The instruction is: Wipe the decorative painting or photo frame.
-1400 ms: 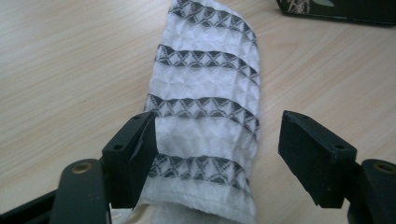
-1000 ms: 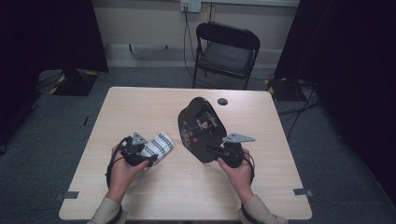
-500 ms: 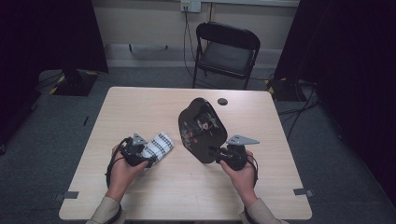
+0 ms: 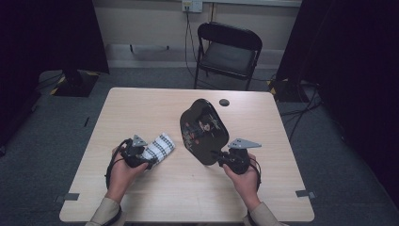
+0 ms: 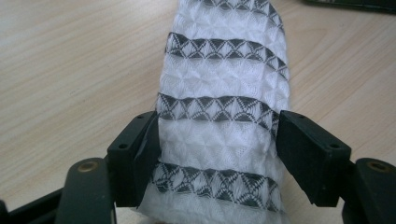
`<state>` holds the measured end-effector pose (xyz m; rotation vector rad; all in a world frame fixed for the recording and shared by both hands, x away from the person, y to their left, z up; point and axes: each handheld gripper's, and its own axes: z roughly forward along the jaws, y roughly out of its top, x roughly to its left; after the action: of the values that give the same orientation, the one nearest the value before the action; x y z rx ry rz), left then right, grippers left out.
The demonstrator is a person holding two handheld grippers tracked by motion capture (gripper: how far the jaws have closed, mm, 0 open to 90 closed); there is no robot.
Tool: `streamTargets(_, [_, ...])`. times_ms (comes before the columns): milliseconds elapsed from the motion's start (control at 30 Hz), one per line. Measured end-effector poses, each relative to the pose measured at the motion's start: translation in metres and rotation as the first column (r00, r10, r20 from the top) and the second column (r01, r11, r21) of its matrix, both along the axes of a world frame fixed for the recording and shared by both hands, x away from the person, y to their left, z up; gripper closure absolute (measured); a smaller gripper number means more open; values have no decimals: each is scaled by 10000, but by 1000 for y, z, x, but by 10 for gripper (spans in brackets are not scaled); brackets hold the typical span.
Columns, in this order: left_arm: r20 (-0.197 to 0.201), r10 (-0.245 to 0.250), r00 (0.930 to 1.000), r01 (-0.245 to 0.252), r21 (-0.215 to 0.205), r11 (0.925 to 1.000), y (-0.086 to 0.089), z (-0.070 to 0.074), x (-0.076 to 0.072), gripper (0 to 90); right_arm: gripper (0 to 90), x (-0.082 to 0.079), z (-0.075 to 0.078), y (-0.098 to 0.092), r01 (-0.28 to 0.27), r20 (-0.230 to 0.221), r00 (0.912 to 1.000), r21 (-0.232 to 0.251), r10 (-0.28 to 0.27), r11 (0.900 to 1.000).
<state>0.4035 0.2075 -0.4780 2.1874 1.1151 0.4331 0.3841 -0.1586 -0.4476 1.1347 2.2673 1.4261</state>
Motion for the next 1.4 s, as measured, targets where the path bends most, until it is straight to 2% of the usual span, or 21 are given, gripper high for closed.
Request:
streamTargets(67, [-48, -142, 9999, 143, 171, 9998, -1, -3, 0, 301, 786, -1, 0, 0, -20, 1, 10000, -11, 20, 10000])
streamTargets(167, [18, -43, 10000, 43, 154, 9999, -2, -2, -2, 286, 786, -2, -1, -1, -6, 7, 10000, -47, 6, 10000])
streamTargets(267, [338, -108, 9994, 105, 79, 9999, -1, 2, -2, 286, 787, -2, 0, 0, -8, -2, 10000, -81, 8, 10000])
streamTargets(367, [-9, 15, 10000, -15, 195, 9998, 1, -1, 0, 265, 787, -3, 0, 0, 4, 9, 10000, -70, -4, 10000])
streamTargets(433, [-421, 106, 9991, -104, 38, 9999, 2, -7, 2, 249, 787, -2, 0, 0, -20, 24, 10000, -59, 20, 10000])
streamTargets(533, [-152, 45, 9999, -45, 2, 10000, 3, -10, 0, 243, 787, -2, 0, 0, -41, 85, 10000, -79, 42, 10000])
streamTargets(567, [-189, 6, 9998, -8, -111, 9999, 2, -10, -1, 258, 787, -2, 0, 0, -63, 84, 9999, -75, 64, 10000])
streamTargets(600, [-176, -83, 9998, 83, 1, 10000, 3, -9, -2, 289, 787, -2, 0, 0, -75, 75, 9999, -35, 75, 10000])
streamTargets(700, [-147, -430, 9990, 429, -113, 9990, -1, -7, -7, 472, 787, -1, -1, -1, -92, 45, 9999, 1, 92, 10000])
streamTargets(733, [-219, -431, 9988, 429, -74, 9991, -2, -6, -8, 557, 787, -1, -1, -1, -99, 45, 9999, -8, 99, 10000])
streamTargets(800, [-304, -406, 9987, 404, -54, 9992, -6, -4, -10, 657, 787, -2, -1, -1, -92, 53, 9999, -26, 92, 10000])
streamTargets(900, [-886, -298, 9956, 298, -6, 9996, -12, 0, -9, 725, 787, -2, -1, -1, -78, 41, 10000, -51, 78, 10000])
streamTargets(967, [-1302, -232, 9912, 205, -222, 9995, -13, 3, -8, 734, 787, -2, -1, -1, -52, 31, 10000, -31, 52, 10000])
streamTargets(1133, [-1417, -374, 9892, 294, -576, 9979, -17, 18, -7, 734, 788, -1, 1, 0, -55, 27, 10000, -65, 55, 10000])
streamTargets(1200, [-1383, -394, 9896, 317, -580, 9978, -18, 29, -7, 734, 788, -1, 1, 0, -57, 9, 10000, -72, 57, 10000])
streamTargets(1333, [-1375, -496, 9893, 356, -1027, 9941, -20, 52, -4, 733, 788, -1, 1, 0, -27, 16, 10000, -78, 28, 10000])
streamTargets(1400, [-1277, -527, 9904, 389, -1080, 9934, -20, 65, -2, 734, 788, -1, 1, 0, -25, 1, 10000, -97, 25, 9999])
